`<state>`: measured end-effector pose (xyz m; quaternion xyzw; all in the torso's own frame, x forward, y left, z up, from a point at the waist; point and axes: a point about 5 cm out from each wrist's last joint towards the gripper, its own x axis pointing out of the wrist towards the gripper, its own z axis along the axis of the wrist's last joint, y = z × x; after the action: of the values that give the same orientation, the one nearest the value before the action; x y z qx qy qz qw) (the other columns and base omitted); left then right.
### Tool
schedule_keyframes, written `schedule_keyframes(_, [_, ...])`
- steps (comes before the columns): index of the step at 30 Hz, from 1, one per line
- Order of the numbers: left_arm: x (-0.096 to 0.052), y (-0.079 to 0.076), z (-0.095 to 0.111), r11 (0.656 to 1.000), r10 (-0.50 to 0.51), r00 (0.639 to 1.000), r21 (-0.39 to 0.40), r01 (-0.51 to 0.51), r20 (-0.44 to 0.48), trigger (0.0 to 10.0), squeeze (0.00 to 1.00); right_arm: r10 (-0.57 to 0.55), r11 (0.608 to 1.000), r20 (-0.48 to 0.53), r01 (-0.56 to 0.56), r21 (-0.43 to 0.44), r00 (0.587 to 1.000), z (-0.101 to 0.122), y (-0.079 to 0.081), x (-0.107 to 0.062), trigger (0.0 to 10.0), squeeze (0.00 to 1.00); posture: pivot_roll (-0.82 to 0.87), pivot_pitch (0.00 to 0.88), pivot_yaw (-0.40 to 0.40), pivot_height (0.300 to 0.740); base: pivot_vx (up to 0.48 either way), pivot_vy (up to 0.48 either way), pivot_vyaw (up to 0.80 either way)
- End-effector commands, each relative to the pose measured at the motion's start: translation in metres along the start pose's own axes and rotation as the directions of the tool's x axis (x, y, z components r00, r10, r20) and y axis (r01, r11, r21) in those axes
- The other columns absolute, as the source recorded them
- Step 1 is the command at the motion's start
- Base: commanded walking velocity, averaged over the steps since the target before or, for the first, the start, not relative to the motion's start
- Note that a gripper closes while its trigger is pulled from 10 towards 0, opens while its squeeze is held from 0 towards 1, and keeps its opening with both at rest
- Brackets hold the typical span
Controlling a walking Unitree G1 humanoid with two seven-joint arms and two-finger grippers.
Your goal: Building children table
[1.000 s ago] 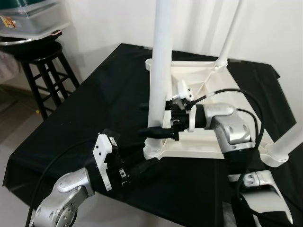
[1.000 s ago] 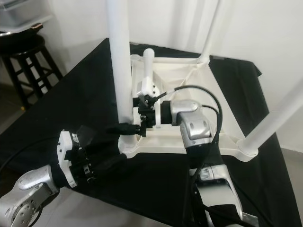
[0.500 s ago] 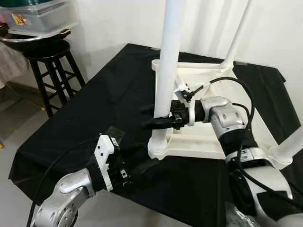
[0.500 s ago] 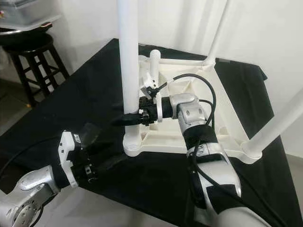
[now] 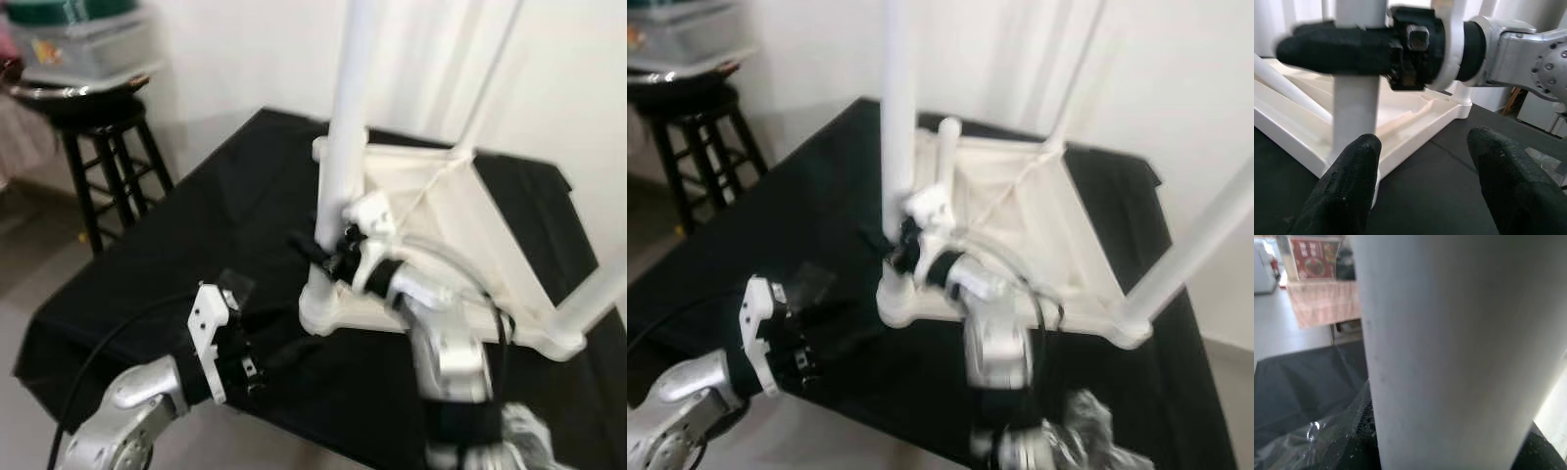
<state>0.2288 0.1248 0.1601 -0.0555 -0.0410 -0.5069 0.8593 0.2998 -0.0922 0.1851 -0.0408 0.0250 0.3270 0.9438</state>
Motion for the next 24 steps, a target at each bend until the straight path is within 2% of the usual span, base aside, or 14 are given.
schedule_keyframes(1, [-0.002, 0.002, -0.002, 1.0, -0.005, 1.0, 0.002, 0.005, -0.01, 10.0, 0.0, -0.014, 0.999, -0.164, 0.019, 0.028, 0.986, -0.034, 0.002, -0.004, 0.0, 0.0, -0.08, 0.059, -0.031, 0.74, 0.0, 0.0, 0.0])
schedule_keyframes(5, [-0.002, 0.005, -0.003, 1.0, -0.007, 1.0, -0.004, 0.007, -0.015, 10.0, 0.0, -0.043, 0.999, -0.142, 0.04, -0.024, 0.989, -0.024, -0.008, 0.005, 0.0, 0.0, -0.06, 0.056, -0.044, 0.74, 0.0, 0.0, 0.0])
schedule_keyframes(6, [-0.002, 0.005, -0.003, 1.0, 0.005, 1.0, 0.001, -0.005, -0.01, 10.0, 0.0, -0.05, 0.998, -0.144, 0.046, -0.031, 0.988, -0.021, -0.01, 0.006, 2.7, 0.0, -0.06, 0.057, -0.047, 0.74, 0.0, 0.0, 0.0])
schedule_keyframes(7, [-0.002, 0.005, -0.003, 1.0, 0.005, 1.0, 0.001, -0.005, -0.01, 10.0, 0.0, -0.05, 0.998, -0.144, 0.046, -0.031, 0.988, -0.021, -0.01, 0.006, 2.7, 0.0, -0.06, 0.057, -0.047, 0.74, 0.0, 0.0, 0.0])
schedule_keyframes(8, [-0.003, 0.006, -0.002, 1.0, 0.025, 1.0, 0.007, -0.025, 0.001, 10.0, 0.0, -0.054, 0.999, -0.127, 0.053, -0.013, 0.99, -0.015, -0.013, 0.008, 10.0, 0.0, -0.06, 0.057, -0.049, 0.74, 0.0, 0.0, 0.0])
schedule_keyframes(10, [-0.003, 0.007, -0.001, 0.999, 0.043, 0.999, 0.011, -0.043, 0.01, 10.0, 0.0, -0.017, 1.0, -0.1, 0.019, 0.017, 0.995, -0.008, -0.015, 0.01, 10.0, 0.04, -0.06, 0.057, -0.05, 0.74, 0.0, 0.0, 0.0])
schedule_keyframes(11, [-0.004, 0.007, -0.001, 0.998, 0.056, 0.998, 0.013, -0.056, 0.017, 10.0, 0.0, 0.026, 0.999, -0.075, -0.023, 0.042, 0.997, -0.001, -0.016, 0.012, 10.0, 0.49, -0.06, 0.057, -0.05, 0.74, 0.0, 0.0, 0.0])
schedule_keyframes(12, [-0.004, 0.007, -0.001, 0.998, 0.06, 0.998, 0.014, -0.06, 0.02, 10.0, 0.0, 0.166, 0.986, -0.018, -0.165, 0.036, 0.986, 0.006, -0.016, 0.013, 10.0, 1.0, -0.06, 0.052, -0.051, 0.74, 0.0, 0.0, 0.0])
schedule_keyframes(14, [-0.003, 0.007, -0.001, 0.998, 0.057, 0.998, 0.014, -0.057, 0.019, 10.0, 0.0, 0.358, 0.934, 0.066, -0.357, -0.02, 0.932, 0.016, -0.02, 0.013, 10.0, 1.0, -0.05, 0.049, -0.053, 0.74, 0.0, 0.0, 0.0])
schedule_keyframes(16, [-0.003, 0.007, -0.001, 0.998, 0.057, 0.998, 0.014, -0.057, 0.019, 10.0, 0.0, 0.358, 0.934, 0.066, -0.357, -0.02, 0.932, 0.016, -0.02, 0.013, 10.0, 1.0, -0.05, 0.049, -0.053, 0.74, 0.0, 0.0, 0.0])
schedule_keyframes(17, [-0.003, 0.007, -0.002, 0.998, 0.055, 0.998, 0.014, -0.055, 0.018, 10.0, 0.0, 0.409, 0.912, 0.096, -0.406, -0.051, 0.907, 0.02, -0.023, 0.013, 10.0, 1.0, -0.05, 0.049, -0.053, 0.74, 0.0, 0.0, 0.0])
schedule_keyframes(20, [-0.001, 0.006, -0.002, 0.999, 0.051, 0.999, 0.015, -0.051, 0.017, 10.0, 0.0, 0.557, 0.828, 0.026, -0.554, -0.086, 0.83, 0.022, -0.039, 0.015, 10.0, 1.0, -0.04, 0.046, -0.063, 0.74, 0.0, 0.0, 0.0])
schedule_keyframes(23, [-0.001, 0.006, -0.002, 0.998, 0.054, 0.998, 0.016, -0.054, 0.019, 10.0, 0.0, 0.596, 0.799, -0.007, -0.593, -0.097, 0.803, 0.025, -0.046, 0.018, 10.0, 1.0, -0.04, 0.044, -0.065, 0.74, 0.0, 0.0, 0.0])
schedule_keyframes(24, [-0.001, 0.006, -0.002, 0.998, 0.059, 0.998, 0.017, -0.06, 0.021, 10.0, 0.0, 0.627, 0.773, -0.029, -0.627, -0.092, 0.778, 0.029, -0.051, 0.021, 10.0, 0.03, -0.03, 0.043, -0.07, 0.74, 0.0, 0.0, 0.0])
